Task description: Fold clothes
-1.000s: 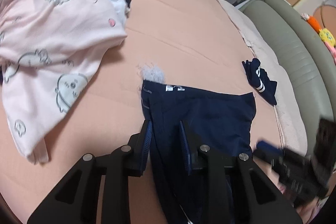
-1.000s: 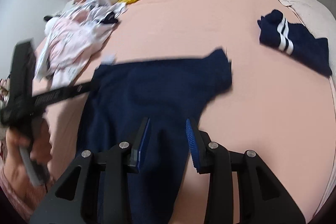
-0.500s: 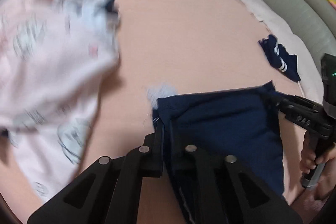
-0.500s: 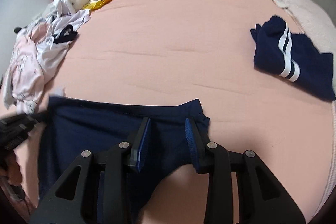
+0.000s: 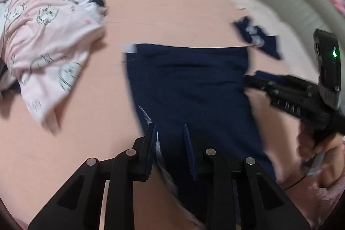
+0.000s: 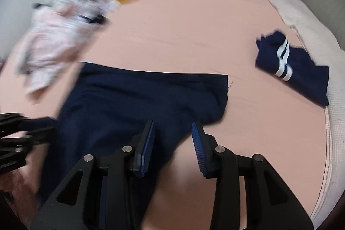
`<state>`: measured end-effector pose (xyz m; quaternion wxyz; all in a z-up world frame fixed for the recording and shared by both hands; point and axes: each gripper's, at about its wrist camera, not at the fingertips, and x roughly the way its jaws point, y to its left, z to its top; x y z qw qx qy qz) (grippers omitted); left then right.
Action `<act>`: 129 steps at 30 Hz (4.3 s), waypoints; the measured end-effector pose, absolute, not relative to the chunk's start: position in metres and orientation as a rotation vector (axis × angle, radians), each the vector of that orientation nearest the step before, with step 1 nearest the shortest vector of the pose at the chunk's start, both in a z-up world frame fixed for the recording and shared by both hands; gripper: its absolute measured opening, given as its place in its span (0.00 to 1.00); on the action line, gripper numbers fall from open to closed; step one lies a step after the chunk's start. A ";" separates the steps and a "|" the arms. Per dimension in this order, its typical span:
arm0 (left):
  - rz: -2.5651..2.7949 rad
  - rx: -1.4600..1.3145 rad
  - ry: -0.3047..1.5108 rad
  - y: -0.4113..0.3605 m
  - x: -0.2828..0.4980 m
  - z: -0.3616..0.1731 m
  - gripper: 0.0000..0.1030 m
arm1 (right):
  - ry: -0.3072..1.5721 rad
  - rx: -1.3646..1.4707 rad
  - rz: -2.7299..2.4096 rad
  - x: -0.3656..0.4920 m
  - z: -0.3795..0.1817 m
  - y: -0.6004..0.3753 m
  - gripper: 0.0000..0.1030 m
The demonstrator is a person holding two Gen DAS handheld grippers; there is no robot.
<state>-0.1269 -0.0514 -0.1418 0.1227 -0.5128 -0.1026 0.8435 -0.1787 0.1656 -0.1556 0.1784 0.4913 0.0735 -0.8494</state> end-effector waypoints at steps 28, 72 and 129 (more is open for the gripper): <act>2.523 -1.464 -0.087 -0.012 -0.055 -0.144 0.53 | 0.010 1.480 -2.343 -0.055 -0.186 0.187 0.51; 2.353 -1.678 -0.673 -0.052 -0.046 -0.190 0.44 | -0.129 1.641 -2.294 -0.050 -0.186 0.203 0.48; 2.262 -1.657 -0.950 -0.061 -0.041 -0.198 0.48 | -0.113 1.532 -2.272 -0.055 -0.188 0.196 0.53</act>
